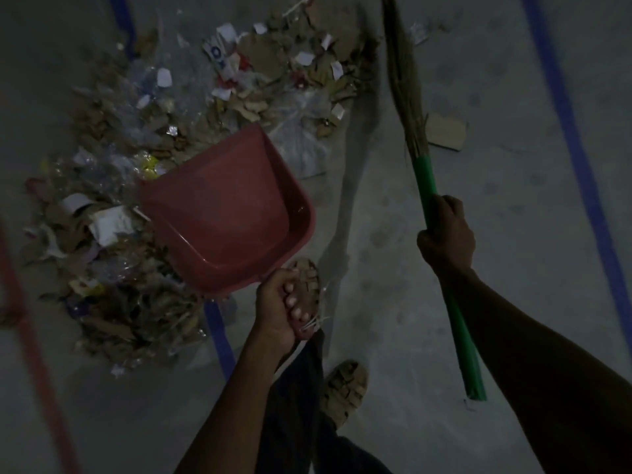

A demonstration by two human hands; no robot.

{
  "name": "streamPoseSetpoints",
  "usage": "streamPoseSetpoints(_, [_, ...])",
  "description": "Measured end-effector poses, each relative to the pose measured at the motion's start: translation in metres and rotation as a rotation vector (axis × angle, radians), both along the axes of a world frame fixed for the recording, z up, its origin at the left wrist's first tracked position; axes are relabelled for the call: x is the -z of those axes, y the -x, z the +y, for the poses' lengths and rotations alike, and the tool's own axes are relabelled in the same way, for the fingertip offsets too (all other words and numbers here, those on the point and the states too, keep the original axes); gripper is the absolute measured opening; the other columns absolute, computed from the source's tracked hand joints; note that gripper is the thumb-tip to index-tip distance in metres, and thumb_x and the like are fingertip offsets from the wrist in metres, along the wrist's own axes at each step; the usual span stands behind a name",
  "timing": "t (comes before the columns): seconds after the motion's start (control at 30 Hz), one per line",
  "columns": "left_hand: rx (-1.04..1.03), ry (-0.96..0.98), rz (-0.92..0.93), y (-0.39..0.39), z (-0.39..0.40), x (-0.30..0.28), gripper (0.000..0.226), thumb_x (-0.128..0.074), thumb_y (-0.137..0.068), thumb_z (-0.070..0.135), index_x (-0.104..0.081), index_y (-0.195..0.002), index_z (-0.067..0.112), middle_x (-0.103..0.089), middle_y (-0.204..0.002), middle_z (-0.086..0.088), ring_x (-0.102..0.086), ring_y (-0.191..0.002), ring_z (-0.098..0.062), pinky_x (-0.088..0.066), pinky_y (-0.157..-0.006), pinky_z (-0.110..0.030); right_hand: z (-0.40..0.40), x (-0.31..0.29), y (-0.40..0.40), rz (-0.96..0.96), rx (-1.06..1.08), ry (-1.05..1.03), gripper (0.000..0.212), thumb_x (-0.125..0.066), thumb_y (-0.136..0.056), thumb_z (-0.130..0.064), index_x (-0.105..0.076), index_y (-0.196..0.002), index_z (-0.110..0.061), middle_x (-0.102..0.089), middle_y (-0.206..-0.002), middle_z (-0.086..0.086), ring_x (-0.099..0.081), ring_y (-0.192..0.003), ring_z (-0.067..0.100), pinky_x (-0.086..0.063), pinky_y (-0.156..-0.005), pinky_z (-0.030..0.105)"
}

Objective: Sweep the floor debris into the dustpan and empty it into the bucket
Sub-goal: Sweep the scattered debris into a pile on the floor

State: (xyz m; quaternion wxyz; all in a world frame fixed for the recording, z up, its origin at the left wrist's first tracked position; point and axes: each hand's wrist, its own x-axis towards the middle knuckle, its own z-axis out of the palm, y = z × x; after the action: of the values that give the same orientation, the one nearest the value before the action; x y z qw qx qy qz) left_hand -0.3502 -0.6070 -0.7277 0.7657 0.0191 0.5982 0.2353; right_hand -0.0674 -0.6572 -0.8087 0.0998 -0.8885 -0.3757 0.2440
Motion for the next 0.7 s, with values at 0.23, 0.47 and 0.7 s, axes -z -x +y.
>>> streamPoseSetpoints(0.23, [-0.068, 0.092, 0.018, -0.009, 0.071, 0.012, 0.043, -0.048, -0.093, 0.015, -0.038, -0.051, 0.021, -0.030, -0.039, 0.005, -0.027, -0.028, -0.010, -0.022, -0.036, -0.017, 0.117, 0.027, -0.005, 0.211, -0.059, 0.113, 0.068, -0.073, -0.073, -0.007, -0.050, -0.137, -0.014, -0.046, -0.134, 0.004, -0.059, -0.102, 0.030, -0.055, -0.082, 0.047])
streamPoseSetpoints(0.47, [-0.015, 0.030, 0.028, -0.026, 0.120, 0.007, 0.041, -0.047, -0.093, 0.011, -0.036, -0.054, 0.018, -0.030, -0.039, 0.003, -0.026, -0.028, -0.011, -0.024, -0.034, -0.017, 0.133, 0.020, 0.023, 0.337, -0.366, 0.139, 0.069, -0.072, -0.071, -0.010, -0.052, -0.136, -0.018, -0.048, -0.132, 0.002, -0.060, -0.098, 0.028, -0.052, -0.071, 0.036])
streamPoseSetpoints(0.7, [0.038, -0.004, 0.014, -0.043, 0.136, 0.004, 0.039, -0.046, -0.094, 0.010, -0.035, -0.057, 0.018, -0.030, -0.041, 0.004, -0.026, -0.029, -0.010, -0.027, -0.034, -0.018, 0.101, 0.010, 0.010, 0.324, -0.548, 0.083, 0.075, -0.061, -0.062, -0.022, -0.055, -0.137, -0.019, -0.050, -0.136, 0.001, -0.063, -0.095, 0.029, -0.054, -0.064, 0.036])
